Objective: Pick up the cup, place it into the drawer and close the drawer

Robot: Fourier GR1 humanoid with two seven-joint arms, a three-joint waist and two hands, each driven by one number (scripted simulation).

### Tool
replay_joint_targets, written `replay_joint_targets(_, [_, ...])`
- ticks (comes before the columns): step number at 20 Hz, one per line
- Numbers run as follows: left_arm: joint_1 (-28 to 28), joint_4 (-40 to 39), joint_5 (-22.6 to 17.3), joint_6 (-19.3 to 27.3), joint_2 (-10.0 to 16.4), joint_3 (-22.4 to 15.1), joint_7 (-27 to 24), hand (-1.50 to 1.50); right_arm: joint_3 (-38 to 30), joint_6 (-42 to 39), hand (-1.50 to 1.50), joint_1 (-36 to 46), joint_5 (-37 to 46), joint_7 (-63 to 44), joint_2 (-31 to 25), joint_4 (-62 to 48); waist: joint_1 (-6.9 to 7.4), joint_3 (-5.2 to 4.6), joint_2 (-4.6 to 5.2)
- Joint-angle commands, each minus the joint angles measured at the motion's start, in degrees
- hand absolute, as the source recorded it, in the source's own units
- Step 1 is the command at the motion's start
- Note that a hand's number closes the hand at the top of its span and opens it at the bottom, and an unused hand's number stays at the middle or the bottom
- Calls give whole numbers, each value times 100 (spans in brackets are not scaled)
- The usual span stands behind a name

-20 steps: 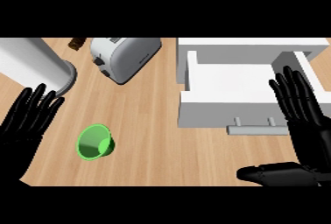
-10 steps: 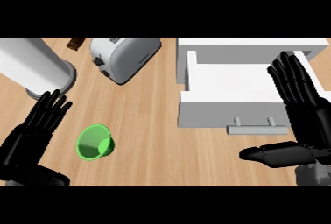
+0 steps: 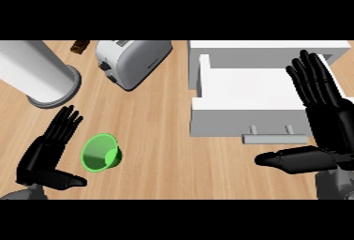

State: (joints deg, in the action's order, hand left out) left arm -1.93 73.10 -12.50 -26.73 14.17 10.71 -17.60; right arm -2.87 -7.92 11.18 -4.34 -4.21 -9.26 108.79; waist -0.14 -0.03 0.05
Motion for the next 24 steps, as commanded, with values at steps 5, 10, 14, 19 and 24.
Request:
replay_joint_targets(5, [-757, -2211, 645, -177, 317, 229, -1239, -150, -258, -59, -150, 287, -250, -505, -147, 189, -20, -1, 0])
replay_joint_targets(10, [-999, -3394, 1320, 161, 201, 58, -2468, -150, -425, -82, -150, 641, -293, -373, -196, -227, -16, -4, 8])
replay_joint_targets(14, [-1531, -4898, 1573, 130, 329, 132, -3446, -150, -250, -126, -150, 396, -133, -123, -70, -302, -71, -12, 31])
replay_joint_targets(19, [-1828, -5554, 1737, 516, 118, 79, -3924, -150, -308, -171, -150, 505, -133, -129, -142, -346, -75, -13, 31])
replay_joint_targets(24, [-2151, -5738, 1672, 535, 34, 133, -3938, -150, -453, -245, -150, 440, -386, -528, -292, 55, -122, -16, 26])
